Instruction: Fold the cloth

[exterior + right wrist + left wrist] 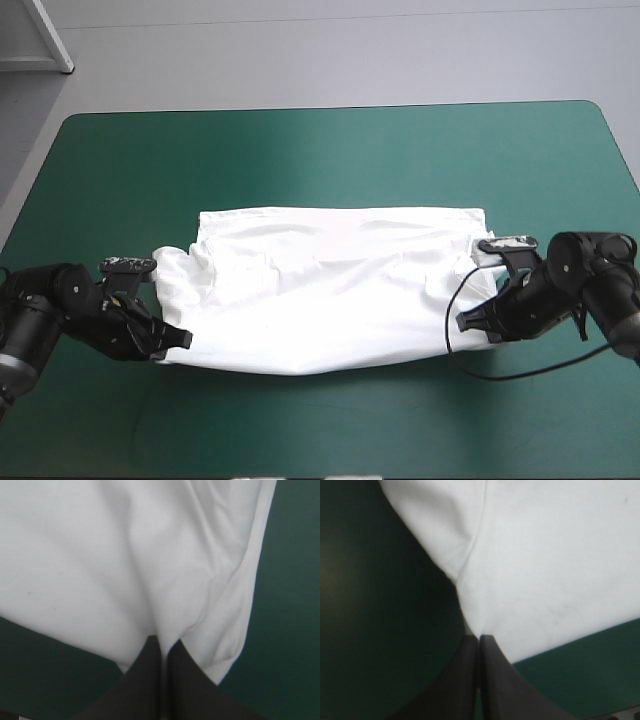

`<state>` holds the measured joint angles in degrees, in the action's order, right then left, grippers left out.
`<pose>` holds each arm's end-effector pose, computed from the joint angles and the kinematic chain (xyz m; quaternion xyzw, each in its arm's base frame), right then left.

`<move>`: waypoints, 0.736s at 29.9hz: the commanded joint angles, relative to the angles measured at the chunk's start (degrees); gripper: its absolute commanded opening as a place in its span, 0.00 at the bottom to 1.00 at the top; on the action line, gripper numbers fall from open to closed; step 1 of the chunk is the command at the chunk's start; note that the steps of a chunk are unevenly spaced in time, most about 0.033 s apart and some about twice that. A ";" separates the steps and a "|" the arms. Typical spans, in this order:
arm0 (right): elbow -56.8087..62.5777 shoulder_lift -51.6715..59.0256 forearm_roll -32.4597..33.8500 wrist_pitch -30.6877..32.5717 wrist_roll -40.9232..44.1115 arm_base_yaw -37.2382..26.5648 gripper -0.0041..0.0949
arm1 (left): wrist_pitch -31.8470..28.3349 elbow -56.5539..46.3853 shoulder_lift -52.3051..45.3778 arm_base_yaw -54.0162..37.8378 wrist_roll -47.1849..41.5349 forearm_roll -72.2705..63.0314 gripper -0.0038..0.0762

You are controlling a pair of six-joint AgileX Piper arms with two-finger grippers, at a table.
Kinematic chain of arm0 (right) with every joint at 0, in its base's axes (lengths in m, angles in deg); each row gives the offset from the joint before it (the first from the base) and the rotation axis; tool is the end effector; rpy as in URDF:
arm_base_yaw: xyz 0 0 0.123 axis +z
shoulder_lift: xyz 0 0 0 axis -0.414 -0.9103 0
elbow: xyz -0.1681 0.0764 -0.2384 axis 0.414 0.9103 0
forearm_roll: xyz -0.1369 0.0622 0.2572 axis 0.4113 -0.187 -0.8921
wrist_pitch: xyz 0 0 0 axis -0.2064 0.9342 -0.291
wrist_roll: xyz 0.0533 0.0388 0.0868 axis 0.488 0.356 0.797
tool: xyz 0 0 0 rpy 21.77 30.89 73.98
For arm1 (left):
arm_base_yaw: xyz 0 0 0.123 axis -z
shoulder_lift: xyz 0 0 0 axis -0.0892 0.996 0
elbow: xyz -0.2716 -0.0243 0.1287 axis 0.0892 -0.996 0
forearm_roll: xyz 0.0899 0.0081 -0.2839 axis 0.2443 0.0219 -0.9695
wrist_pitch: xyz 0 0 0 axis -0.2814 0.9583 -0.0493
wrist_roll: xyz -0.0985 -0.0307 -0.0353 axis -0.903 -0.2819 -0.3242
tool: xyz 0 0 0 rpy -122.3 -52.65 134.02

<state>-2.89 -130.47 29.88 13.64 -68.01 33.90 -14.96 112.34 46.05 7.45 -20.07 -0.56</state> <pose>0.2484 0.0594 0.2750 -0.1209 0.9845 0.0871 0.0928 0.2187 -0.0304 0.2721 0.0776 0.9876 -0.0963 0.0972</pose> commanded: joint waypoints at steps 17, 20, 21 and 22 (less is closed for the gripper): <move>6.54 6.86 -2.82 -10.85 -1.98 -0.29 0.75 | -8.70 -4.74 -3.05 0.16 2.60 -4.47 0.64; 2.90 6.86 -2.67 -10.74 -1.98 -0.29 0.75 | -13.33 -2.24 -3.18 0.16 0.86 -4.07 0.64; 1.82 6.86 -2.36 -10.46 -1.71 -0.29 0.75 | -14.63 -1.37 -3.18 0.16 0.63 -3.91 0.64; 0.49 6.86 -2.14 -10.17 -1.45 -0.29 0.75 | -15.94 -0.34 -3.18 0.16 0.65 -3.59 0.64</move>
<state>2.13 -124.82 27.97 4.29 -69.50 33.90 -25.79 108.11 43.88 7.45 -18.39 -3.32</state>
